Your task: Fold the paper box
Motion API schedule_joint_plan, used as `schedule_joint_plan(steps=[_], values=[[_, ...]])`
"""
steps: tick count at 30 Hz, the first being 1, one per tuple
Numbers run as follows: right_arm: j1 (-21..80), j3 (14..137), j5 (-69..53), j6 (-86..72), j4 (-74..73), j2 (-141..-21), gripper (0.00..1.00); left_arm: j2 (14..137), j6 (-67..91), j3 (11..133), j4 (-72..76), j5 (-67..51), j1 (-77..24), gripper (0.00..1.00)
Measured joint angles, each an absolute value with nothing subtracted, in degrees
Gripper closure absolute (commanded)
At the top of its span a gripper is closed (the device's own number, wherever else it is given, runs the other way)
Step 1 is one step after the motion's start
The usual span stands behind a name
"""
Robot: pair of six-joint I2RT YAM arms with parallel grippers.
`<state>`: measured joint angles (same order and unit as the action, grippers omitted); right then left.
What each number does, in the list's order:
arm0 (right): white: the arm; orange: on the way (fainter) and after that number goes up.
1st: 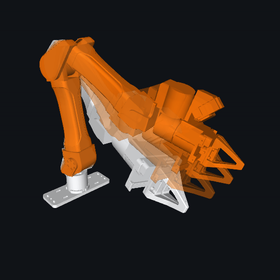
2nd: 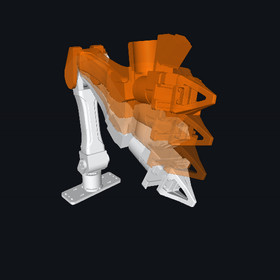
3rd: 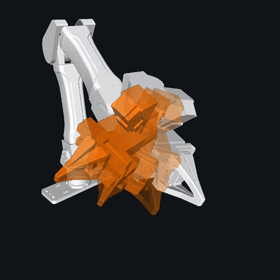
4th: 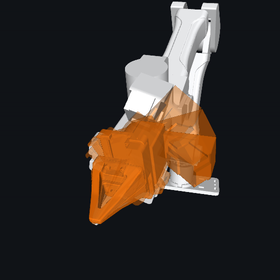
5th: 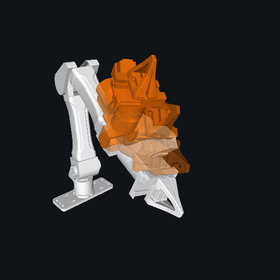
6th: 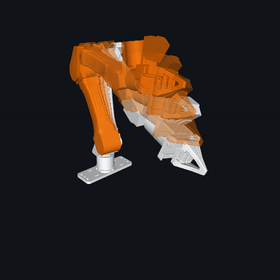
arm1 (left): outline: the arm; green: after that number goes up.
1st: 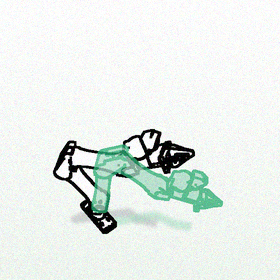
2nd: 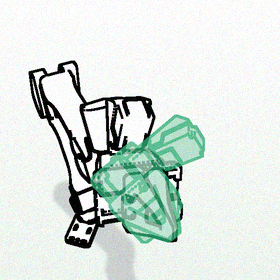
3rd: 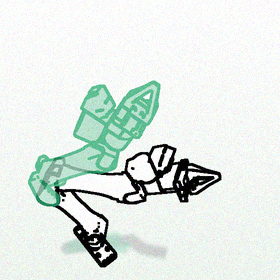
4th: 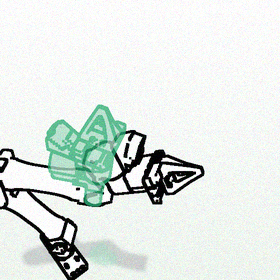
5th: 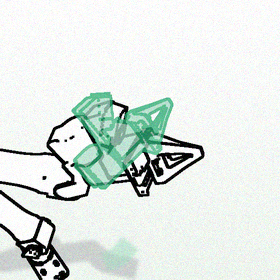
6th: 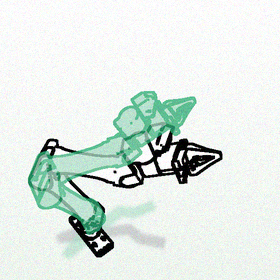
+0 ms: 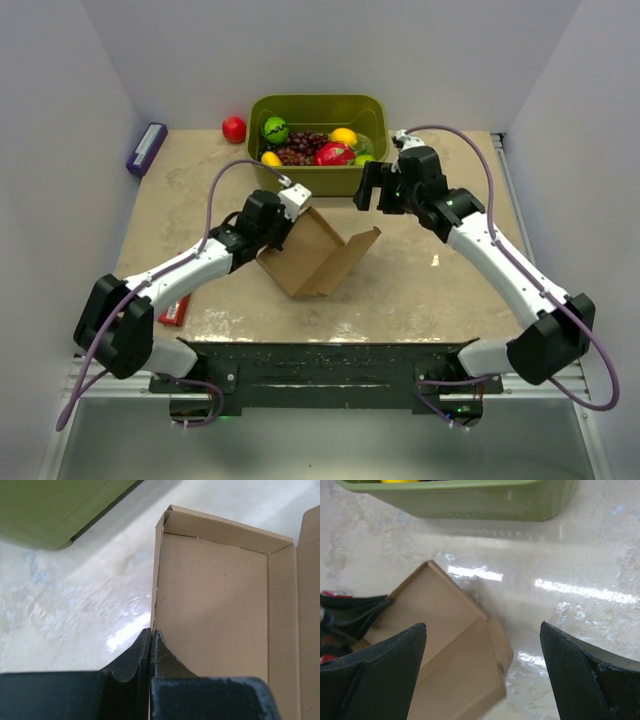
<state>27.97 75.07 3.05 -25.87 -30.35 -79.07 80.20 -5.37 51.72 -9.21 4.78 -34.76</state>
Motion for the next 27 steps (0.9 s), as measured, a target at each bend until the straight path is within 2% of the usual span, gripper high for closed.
schedule_joint_plan(steps=[7,8,12,20,24,27], values=[[28.4,71.5,1.8,-32.6,-31.9,-72.5,0.03,80.4,-2.2,52.1,-10.8,8.6,-29.5,1.00],[28.4,71.2,1.6,-33.4,-32.0,-71.9,0.06,80.4,-2.1,52.2,-11.0,9.2,-29.4,1.00],[28.8,67.9,-1.7,-37.9,-30.8,-69.9,0.09,80.4,-2.0,52.3,-12.2,12.1,-29.4,1.00],[38.6,62.7,-2.3,-44.5,-28.6,-72.4,0.10,79.5,-2.1,52.3,-13.2,16.3,-29.4,1.00],[40.6,62.3,-2.2,-46.2,-26.9,-75.1,0.16,78.5,-2.1,52.3,-13.2,17.1,-29.4,1.00],[40.6,61.3,-1.9,-47.4,-24.7,-75.4,0.29,77.9,-2.1,52.3,-13.2,17.4,-29.4,1.00]])
